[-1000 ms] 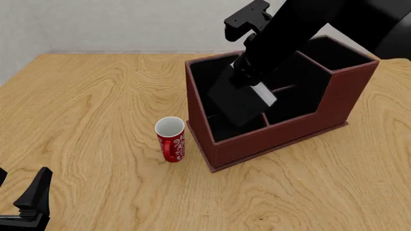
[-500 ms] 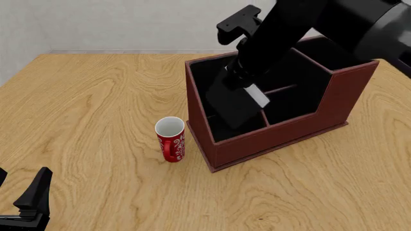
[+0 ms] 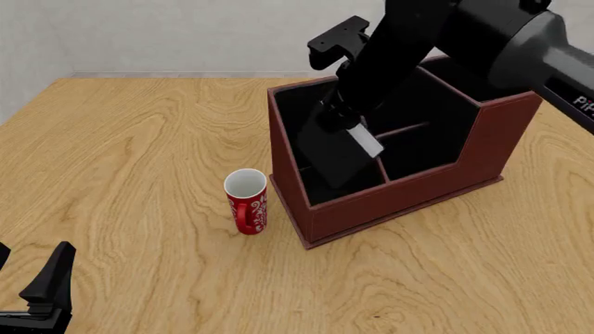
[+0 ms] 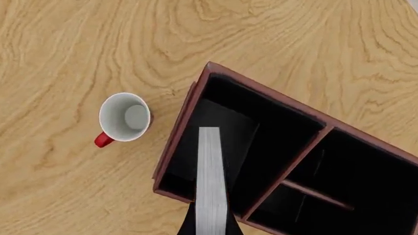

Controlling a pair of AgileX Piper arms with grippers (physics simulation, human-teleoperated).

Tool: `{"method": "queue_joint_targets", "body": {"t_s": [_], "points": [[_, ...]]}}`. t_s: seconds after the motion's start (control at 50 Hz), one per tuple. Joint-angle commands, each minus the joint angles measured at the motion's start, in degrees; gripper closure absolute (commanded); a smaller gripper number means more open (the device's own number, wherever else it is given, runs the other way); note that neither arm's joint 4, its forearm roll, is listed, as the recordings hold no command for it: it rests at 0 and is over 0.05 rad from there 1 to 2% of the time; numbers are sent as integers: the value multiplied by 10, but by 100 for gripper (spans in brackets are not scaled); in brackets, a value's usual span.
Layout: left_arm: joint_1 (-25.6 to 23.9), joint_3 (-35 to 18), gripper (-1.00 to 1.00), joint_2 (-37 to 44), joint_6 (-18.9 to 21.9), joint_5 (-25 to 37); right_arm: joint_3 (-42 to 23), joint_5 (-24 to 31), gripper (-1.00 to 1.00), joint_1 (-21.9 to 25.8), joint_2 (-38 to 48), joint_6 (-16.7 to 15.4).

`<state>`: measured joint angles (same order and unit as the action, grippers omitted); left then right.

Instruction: Pick up the book and place it in the left compartment of the caddy.

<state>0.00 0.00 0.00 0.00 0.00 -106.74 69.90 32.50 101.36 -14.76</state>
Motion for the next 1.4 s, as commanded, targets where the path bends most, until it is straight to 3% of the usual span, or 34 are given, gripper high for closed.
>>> {"method": "queue_joint_targets", "body": {"t_s": [0.02,1.4], "points": [[0,0,-100,0,0,0,-16,0,100,-3,15,16],[0,0,-100,0,0,0,-66,0,100,-10,87,30]]}}
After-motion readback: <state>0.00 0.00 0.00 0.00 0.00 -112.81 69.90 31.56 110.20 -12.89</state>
